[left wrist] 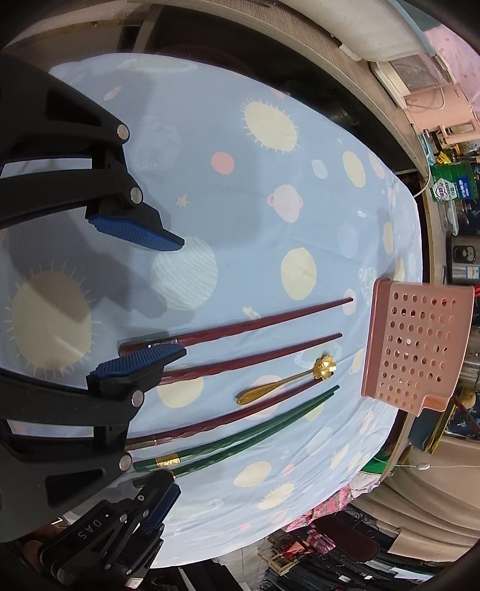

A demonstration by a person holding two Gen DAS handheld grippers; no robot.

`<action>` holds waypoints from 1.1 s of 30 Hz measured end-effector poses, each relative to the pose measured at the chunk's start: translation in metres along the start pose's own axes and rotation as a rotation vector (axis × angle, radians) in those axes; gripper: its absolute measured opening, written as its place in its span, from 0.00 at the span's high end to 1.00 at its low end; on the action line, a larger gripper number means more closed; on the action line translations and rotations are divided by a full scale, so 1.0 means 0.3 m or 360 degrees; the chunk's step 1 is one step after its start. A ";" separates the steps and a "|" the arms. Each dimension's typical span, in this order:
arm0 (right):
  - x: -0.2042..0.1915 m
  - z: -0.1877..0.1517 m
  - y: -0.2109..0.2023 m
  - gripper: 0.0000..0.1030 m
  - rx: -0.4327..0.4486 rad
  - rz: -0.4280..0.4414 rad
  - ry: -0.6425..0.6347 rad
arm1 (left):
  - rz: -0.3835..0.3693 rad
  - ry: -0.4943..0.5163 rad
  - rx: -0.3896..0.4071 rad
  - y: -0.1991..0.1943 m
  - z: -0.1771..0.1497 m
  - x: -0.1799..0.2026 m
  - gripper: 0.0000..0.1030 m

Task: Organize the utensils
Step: 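Grasp a green chopstick with the right tool while the left tool grasps a dark red chopstick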

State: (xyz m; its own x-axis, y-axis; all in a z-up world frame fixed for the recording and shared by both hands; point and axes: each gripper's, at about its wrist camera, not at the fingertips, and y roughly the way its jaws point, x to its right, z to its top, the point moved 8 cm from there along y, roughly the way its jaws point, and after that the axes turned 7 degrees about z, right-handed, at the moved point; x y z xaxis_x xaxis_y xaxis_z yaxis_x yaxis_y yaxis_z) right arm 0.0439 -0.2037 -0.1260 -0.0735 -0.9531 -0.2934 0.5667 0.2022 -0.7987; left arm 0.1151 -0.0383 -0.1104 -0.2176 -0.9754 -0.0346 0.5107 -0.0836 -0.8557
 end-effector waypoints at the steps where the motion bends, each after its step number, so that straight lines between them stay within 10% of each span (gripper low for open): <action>1: 0.000 -0.003 0.004 0.85 -0.0007 -0.0006 -0.0004 | -0.0003 0.0002 0.0000 0.000 -0.002 0.003 0.51; 23: 0.013 -0.005 0.006 0.92 -0.0002 -0.0028 0.0006 | -0.0018 0.0048 -0.0088 0.045 -0.047 0.041 0.53; 33: 0.013 -0.005 0.006 0.92 -0.0002 -0.0028 0.0006 | -0.0044 0.0055 -0.0098 0.042 -0.054 0.039 0.89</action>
State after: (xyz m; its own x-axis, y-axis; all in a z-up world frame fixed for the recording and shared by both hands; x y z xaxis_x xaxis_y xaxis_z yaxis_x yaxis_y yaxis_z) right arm 0.0434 -0.2066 -0.1294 -0.0864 -0.9557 -0.2815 0.5641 0.1859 -0.8045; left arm 0.1054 -0.0475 -0.1299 -0.2603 -0.9652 -0.0273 0.4519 -0.0968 -0.8868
